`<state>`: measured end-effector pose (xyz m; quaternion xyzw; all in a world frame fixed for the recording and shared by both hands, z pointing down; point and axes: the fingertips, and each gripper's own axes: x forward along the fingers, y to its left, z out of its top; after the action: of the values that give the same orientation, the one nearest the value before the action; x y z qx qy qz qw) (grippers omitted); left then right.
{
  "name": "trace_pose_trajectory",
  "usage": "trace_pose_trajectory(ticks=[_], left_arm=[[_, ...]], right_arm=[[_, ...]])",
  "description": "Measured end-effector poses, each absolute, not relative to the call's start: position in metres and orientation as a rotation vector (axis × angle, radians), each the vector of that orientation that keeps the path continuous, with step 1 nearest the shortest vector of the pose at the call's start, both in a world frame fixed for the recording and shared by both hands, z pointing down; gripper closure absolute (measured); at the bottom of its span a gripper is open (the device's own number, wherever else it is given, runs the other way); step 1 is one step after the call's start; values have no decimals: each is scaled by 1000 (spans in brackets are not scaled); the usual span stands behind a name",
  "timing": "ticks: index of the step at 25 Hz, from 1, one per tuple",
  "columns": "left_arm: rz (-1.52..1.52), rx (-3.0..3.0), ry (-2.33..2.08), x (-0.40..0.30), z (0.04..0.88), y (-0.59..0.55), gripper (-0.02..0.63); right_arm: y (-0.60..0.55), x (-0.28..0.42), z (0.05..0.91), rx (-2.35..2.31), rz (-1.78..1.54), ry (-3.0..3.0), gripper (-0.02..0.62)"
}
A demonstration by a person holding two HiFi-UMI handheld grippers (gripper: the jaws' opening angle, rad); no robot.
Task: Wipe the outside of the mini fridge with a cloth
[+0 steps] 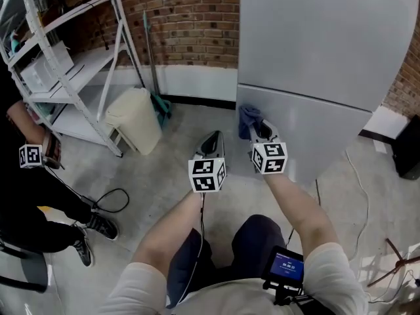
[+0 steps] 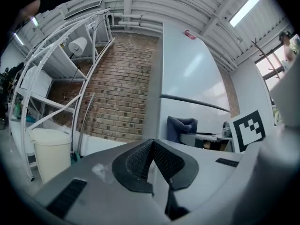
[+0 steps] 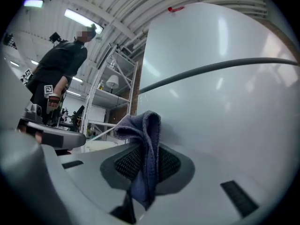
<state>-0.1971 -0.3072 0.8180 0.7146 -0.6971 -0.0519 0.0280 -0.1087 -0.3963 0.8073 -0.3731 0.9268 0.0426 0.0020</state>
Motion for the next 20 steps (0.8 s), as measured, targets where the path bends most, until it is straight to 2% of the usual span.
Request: trace_pose_trajectory(ticks=[10,20], left_arm=[[-141,2212,-2143,-201,827,-300,603],[-149,2317,-2001,-129,834,-329,603]], right_arm=[[-403,-102,809,-1232,113,2867,537],[-417,-1,817,-1394,137,2810,537]])
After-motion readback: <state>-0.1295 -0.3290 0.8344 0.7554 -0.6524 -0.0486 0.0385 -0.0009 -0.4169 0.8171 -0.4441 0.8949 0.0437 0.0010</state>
